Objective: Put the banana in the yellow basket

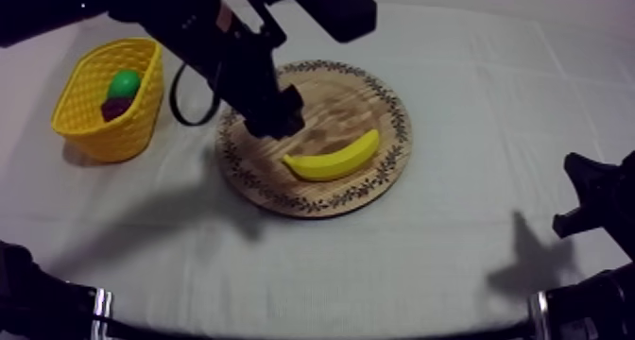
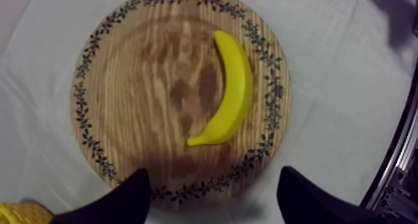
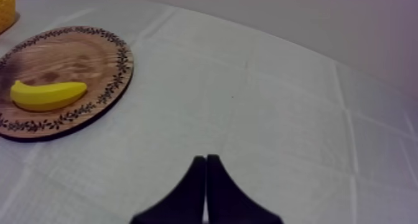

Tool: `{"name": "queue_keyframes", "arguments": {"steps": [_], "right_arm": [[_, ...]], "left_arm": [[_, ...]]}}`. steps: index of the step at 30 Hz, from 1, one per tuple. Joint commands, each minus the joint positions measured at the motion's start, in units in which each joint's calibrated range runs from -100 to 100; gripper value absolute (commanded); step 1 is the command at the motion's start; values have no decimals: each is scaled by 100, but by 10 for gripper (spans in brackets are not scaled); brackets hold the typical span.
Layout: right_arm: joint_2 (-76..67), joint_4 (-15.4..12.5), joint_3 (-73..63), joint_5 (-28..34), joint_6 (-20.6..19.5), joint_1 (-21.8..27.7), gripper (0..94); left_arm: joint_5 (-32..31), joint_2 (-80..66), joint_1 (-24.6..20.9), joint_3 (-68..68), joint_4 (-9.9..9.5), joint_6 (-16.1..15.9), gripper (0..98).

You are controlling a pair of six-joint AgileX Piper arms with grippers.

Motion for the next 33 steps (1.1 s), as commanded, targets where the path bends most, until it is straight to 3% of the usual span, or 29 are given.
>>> {"name": "queue_keyframes", "arguments": {"steps": [1, 13, 33], "right_arm": [[0, 3, -3, 0, 2, 1, 3], [0, 3, -3, 0, 2, 1, 3], [0, 3, -3, 0, 2, 1, 3]], "left_arm": [[-109, 46, 33, 55, -6, 4, 754], [-767, 499, 292, 229, -45, 139, 729], [-655, 1611, 585, -328, -164, 188, 730]]}}
